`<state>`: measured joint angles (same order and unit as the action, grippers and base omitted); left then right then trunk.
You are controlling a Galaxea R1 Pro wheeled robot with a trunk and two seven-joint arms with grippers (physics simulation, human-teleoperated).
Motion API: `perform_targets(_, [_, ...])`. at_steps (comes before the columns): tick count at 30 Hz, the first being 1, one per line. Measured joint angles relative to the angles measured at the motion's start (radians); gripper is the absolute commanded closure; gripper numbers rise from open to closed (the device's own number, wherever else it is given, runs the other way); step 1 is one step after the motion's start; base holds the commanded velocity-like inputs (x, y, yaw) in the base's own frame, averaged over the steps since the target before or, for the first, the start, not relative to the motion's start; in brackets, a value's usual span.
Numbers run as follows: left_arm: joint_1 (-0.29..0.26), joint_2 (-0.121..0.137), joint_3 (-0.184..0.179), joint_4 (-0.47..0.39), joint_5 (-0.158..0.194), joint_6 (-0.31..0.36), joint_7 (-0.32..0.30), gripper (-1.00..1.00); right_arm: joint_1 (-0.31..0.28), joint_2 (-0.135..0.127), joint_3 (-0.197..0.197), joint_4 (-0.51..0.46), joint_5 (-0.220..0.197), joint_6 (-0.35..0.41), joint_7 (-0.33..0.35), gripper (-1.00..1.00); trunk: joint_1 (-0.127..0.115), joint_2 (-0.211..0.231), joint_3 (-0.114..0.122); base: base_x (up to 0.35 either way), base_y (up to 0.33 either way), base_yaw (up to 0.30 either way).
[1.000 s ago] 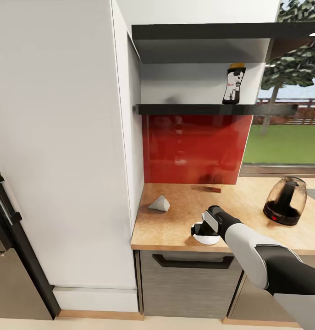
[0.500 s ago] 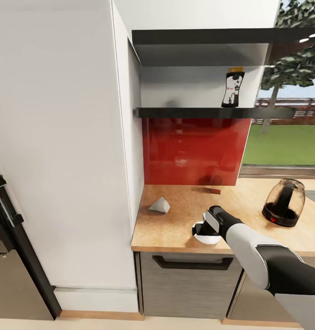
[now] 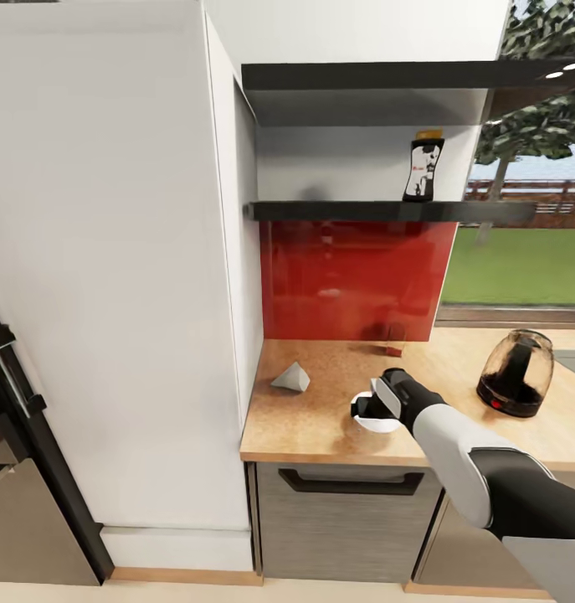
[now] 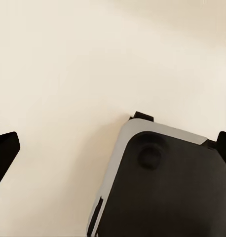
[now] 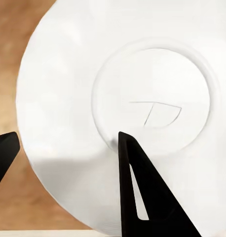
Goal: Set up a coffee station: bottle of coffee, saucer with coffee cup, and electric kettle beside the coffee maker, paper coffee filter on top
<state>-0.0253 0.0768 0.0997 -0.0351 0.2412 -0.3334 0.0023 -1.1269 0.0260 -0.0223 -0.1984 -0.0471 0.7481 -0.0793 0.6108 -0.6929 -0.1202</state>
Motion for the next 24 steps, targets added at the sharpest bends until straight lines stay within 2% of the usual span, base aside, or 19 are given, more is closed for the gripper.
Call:
perform_targets(4, [0.000,0.002,-0.002,-0.001,0.031,0.001,0.000,-1.00,0.000,-0.011,0.001,0.000,0.000,0.000,0.002,1.00,-0.015,0.028,0.013,0.000,0.000,0.000])
perform_targets(6, [0.000,0.005,-0.004,-0.001,0.073,0.003,-0.003,-1.00,0.000,-0.023,0.002,0.001,-0.001,-0.011,0.002,1.00,-0.023,0.042,0.019,0.000,0.000,0.000])
perform_targets(7, [0.000,0.006,-0.004,-0.001,0.077,0.003,-0.003,-1.00,0.000,-0.025,0.002,0.001,-0.002,-0.020,0.002,1.00,-0.027,0.049,0.022,0.000,0.000,0.000])
perform_targets(13, [0.000,0.005,-0.006,-0.002,0.083,0.003,-0.004,-1.00,0.000,-0.029,0.002,0.002,0.002,-0.046,0.002,1.00,-0.050,0.091,0.041,0.000,0.000,0.000])
perform_targets(24, [0.000,0.002,-0.004,-0.002,0.084,-0.002,-0.004,-1.00,0.000,-0.017,0.003,0.005,0.005,-0.063,0.000,1.00,-0.092,0.168,0.076,0.000,0.000,0.000])
